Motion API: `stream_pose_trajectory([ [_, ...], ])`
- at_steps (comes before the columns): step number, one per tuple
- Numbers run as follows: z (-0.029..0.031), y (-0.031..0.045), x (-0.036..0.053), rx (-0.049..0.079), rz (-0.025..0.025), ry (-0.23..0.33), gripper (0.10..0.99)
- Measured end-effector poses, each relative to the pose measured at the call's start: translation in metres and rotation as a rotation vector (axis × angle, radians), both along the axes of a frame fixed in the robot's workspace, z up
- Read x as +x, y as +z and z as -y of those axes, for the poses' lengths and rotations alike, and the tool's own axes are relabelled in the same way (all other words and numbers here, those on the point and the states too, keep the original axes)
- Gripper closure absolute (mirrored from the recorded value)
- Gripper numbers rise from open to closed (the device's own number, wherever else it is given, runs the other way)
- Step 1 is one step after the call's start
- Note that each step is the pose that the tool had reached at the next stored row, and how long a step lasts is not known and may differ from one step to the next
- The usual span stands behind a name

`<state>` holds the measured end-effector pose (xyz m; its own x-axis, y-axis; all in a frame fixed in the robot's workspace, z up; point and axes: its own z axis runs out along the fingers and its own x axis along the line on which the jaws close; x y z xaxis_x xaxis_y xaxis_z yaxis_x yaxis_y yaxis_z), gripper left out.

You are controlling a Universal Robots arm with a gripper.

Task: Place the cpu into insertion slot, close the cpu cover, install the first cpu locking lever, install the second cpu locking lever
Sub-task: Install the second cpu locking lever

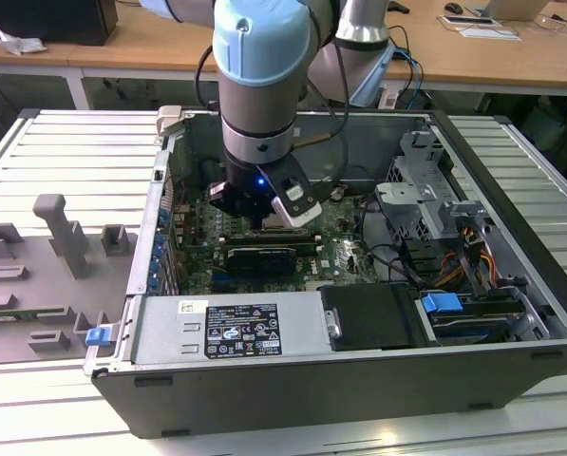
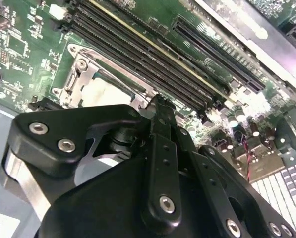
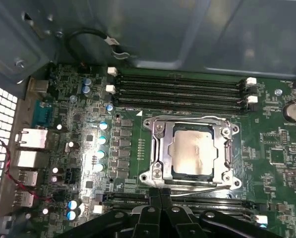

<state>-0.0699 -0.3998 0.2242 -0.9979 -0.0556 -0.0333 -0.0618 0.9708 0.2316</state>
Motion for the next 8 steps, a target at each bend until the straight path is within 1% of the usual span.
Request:
stream_pose_trajectory([
  [1, 0.0000, -0.0026, 0.0000, 0.001, 0.0000, 0.000, 0.980],
  [4, 0.0000, -0.0069, -0.0003, 0.007, 0.0001, 0.000, 0.980],
  [5, 0.0000, -0.0082, -0.0014, 0.011, 0.0000, 0.001, 0.980],
  [6, 0.0003, -0.0093, -0.0020, 0.030, 0.0001, 0.002, 0.980],
  [7, 0.0005, -0.0103, -0.0021, 0.039, 0.0000, 0.002, 0.980],
  [8, 0.0007, -0.0111, -0.0021, 0.045, 0.0001, 0.002, 0.980],
])
